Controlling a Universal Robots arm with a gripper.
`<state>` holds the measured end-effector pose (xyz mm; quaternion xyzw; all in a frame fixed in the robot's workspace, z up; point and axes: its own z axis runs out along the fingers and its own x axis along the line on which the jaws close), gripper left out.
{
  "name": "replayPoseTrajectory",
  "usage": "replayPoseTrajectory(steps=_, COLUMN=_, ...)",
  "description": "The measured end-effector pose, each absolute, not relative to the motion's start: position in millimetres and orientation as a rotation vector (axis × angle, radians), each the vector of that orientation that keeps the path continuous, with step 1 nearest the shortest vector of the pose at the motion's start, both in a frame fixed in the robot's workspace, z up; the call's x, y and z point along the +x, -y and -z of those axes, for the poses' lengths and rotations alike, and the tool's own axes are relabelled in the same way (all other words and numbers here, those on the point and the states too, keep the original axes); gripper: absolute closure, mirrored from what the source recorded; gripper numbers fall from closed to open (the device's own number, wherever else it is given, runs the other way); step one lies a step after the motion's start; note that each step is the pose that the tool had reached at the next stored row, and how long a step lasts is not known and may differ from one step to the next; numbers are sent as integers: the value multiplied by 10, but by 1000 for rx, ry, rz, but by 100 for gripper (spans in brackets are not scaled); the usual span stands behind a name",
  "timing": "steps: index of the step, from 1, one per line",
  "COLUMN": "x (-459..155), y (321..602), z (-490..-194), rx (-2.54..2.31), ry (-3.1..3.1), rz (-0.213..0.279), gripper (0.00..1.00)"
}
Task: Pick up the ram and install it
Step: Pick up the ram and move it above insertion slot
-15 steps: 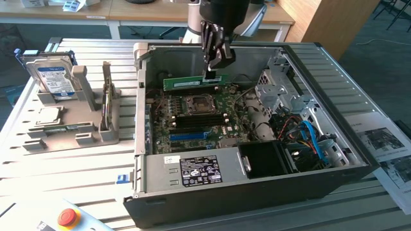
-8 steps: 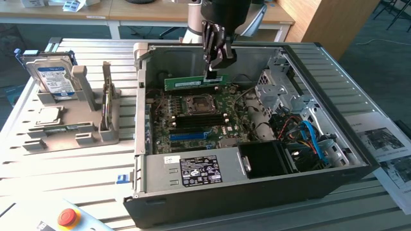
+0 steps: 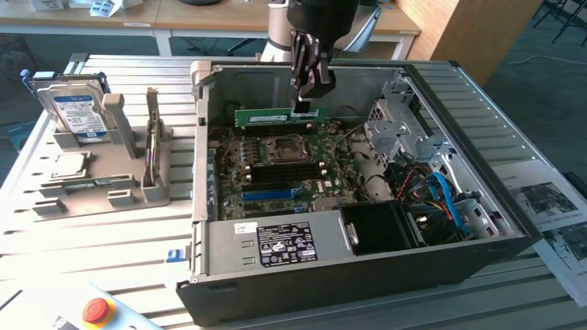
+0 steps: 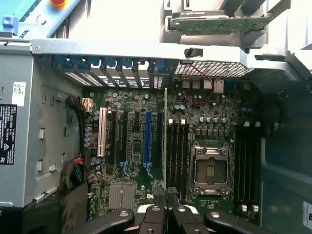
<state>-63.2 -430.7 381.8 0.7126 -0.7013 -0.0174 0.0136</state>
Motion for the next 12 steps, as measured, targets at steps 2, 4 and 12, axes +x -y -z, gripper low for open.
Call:
replayPoseTrajectory(steps=2, x=-591, y=4312, z=-3818, rx=2219, ry=2184, rz=55, gripper=88)
replayPoseTrajectory(steps=4, x=-572, y=4315, z=-3818, rx=2218, ry=2185, rz=55, gripper=88)
replayPoseTrajectory(steps=12, x=-536, y=4319, z=-3818, rx=2208, ry=2176, rz=76, gripper=88)
